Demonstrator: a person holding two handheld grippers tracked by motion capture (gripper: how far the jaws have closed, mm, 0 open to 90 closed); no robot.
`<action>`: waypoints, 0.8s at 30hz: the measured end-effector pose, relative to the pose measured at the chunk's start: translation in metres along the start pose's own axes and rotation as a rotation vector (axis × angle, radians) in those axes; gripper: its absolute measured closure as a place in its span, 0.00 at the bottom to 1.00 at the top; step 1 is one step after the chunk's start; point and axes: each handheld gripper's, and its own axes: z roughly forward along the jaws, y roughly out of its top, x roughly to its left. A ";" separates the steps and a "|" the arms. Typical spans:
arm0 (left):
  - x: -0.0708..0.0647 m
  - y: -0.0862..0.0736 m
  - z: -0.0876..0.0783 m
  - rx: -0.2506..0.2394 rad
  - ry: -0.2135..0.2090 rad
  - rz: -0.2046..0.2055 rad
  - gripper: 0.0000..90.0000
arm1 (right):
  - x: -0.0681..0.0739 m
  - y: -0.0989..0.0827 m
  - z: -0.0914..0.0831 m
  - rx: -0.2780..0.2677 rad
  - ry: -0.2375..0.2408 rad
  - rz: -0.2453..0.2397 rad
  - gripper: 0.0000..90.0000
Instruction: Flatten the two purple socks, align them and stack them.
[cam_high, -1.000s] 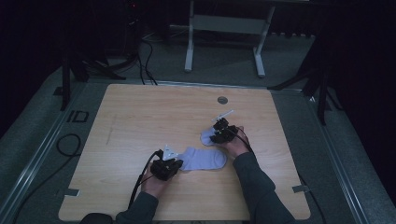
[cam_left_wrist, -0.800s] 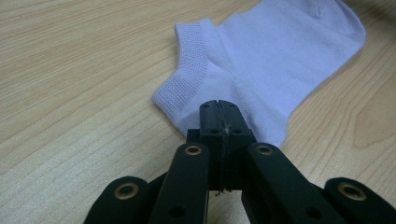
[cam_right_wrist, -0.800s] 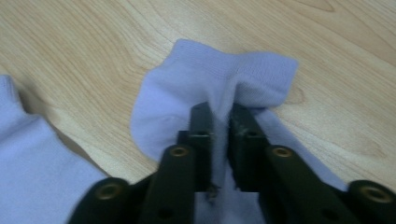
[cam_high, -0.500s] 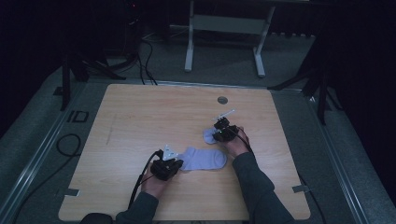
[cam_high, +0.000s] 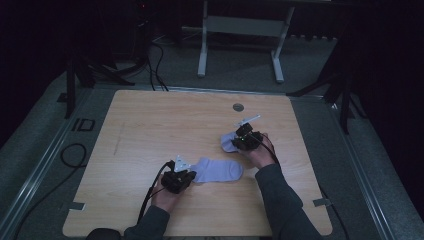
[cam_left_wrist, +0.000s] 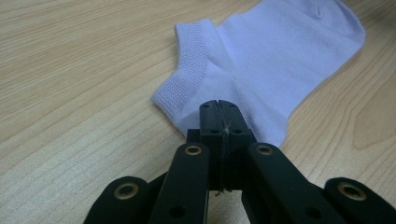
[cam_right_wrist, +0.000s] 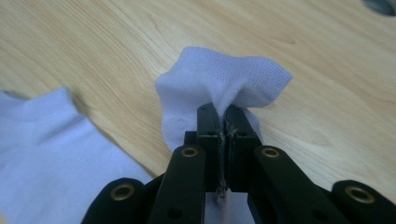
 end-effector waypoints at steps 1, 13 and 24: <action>0.000 0.000 0.000 0.000 0.000 0.000 0.99 | 0.000 -0.001 -0.004 -0.007 0.001 -0.002 0.96; 0.000 0.000 0.000 -0.003 0.001 0.001 0.99 | -0.001 -0.011 -0.039 -0.096 0.023 0.000 0.96; 0.000 0.000 0.001 -0.007 0.003 -0.001 0.99 | 0.006 -0.015 -0.059 -0.166 0.051 0.003 0.96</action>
